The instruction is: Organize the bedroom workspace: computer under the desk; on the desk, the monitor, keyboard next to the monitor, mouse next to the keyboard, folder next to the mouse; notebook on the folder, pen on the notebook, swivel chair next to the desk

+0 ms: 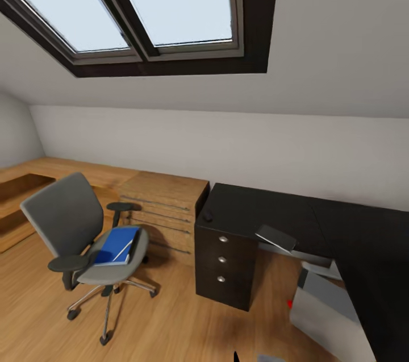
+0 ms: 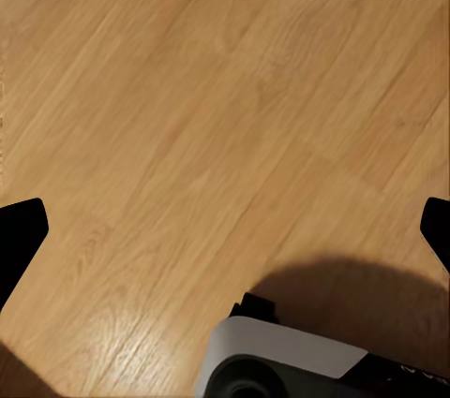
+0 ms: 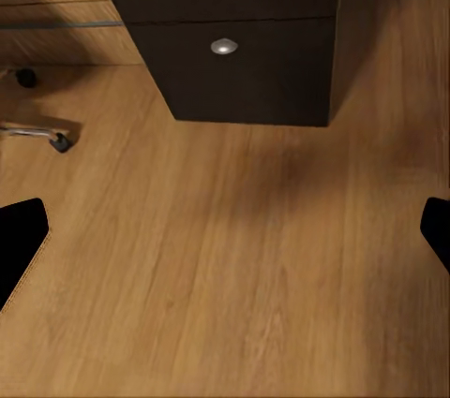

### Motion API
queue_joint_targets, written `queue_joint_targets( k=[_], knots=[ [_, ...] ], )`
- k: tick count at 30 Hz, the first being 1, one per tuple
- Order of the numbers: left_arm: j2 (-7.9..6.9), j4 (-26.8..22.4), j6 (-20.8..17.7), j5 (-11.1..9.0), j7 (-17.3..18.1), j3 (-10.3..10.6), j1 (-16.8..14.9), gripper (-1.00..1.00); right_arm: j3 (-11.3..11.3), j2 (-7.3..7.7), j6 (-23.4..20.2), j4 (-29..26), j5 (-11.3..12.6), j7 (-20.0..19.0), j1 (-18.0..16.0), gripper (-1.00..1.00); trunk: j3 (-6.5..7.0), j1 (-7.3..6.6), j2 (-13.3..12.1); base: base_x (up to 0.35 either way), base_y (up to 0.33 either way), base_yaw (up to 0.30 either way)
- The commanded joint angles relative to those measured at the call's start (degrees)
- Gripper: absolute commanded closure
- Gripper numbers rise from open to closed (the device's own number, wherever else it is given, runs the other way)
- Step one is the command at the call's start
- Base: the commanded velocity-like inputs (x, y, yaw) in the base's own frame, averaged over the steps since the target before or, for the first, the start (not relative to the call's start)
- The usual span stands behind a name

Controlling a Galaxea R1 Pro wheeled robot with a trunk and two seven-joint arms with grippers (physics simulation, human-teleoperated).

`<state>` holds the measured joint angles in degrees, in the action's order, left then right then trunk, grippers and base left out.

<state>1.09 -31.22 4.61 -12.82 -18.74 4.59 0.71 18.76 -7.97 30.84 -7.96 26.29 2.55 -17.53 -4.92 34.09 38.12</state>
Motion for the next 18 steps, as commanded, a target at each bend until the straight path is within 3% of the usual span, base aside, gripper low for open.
queue_joint_targets(
  k=[1,11,14,16,18],
  knots=[
    [-0.05,-0.07,0.21,-0.61,-0.42,0.42,0.0,-1.0,0.49,-0.01,0.18,0.04,0.35,0.27,-0.05,-1.0,0.1,-0.18,-0.35,0.329,0.0,0.244],
    [0.05,-0.07,0.01,-0.54,-0.34,0.59,0.0,-1.0,0.78,-0.1,0.25,0.7,-0.07,0.2,-0.05,-1.0,1.54,-1.93,-3.56,0.329,0.0,0.266],
    [0.03,-0.07,-0.02,-0.54,-0.34,0.59,0.0,-1.0,0.8,-0.24,0.22,0.79,-2.43,0.29,-0.05,-1.0,1.54,-1.93,-3.56,0.329,0.0,0.272],
    [0.05,-0.04,-0.03,-0.54,-0.33,0.59,0.0,-1.0,0.64,-1.37,0.19,0.86,-5.8,0.69,-0.05,-1.0,1.53,-1.93,-3.56,0.33,0.0,0.272],
    [0.01,-0.05,-0.03,-0.54,-0.33,0.6,0.0,-1.0,0.61,-1.85,0.19,1.17,-7.27,1.44,-0.05,-1.0,1.51,-1.93,-3.56,0.327,0.0,0.272]
  ],
)
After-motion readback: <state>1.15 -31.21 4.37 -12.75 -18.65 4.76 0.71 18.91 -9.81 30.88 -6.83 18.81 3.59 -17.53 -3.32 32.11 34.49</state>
